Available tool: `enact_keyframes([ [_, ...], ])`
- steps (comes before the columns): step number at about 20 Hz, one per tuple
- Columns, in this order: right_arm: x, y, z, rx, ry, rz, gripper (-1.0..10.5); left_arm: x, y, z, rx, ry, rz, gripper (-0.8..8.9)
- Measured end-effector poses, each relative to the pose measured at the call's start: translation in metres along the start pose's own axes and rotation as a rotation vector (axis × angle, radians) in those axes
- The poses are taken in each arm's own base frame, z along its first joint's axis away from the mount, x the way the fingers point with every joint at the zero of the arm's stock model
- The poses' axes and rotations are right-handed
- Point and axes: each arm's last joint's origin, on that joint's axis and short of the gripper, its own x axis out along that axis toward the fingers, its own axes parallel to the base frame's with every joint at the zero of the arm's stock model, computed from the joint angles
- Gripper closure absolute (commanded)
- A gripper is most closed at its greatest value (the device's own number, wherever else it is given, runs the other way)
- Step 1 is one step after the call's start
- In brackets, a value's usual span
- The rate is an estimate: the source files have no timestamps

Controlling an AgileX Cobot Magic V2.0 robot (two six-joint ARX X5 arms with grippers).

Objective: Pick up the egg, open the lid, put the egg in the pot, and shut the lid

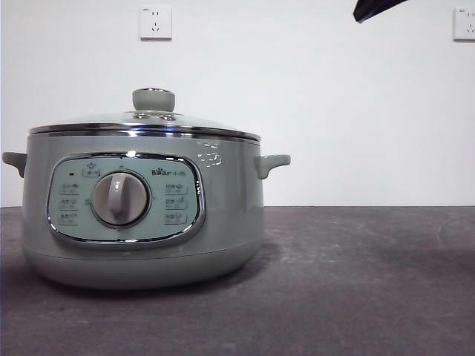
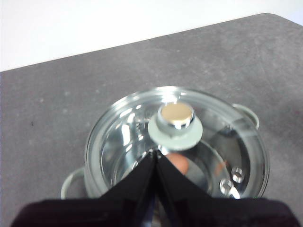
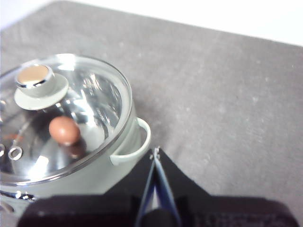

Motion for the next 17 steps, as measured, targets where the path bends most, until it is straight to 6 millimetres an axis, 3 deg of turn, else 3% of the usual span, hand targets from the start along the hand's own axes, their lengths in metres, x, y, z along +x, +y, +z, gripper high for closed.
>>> enact_keyframes([
  [3, -0.003, -0.002, -0.016, -0.005, 0.02, -0.003, 9.6, -0.008, 0.003, -0.02, -0.001, -0.005, -0.005, 8.16],
  [17, -0.003, -0.002, -0.016, -0.006, 0.022, -0.005, 9.6, 0.001, 0.003, -0.027, 0.016, 0.093, 0.013, 8.16],
])
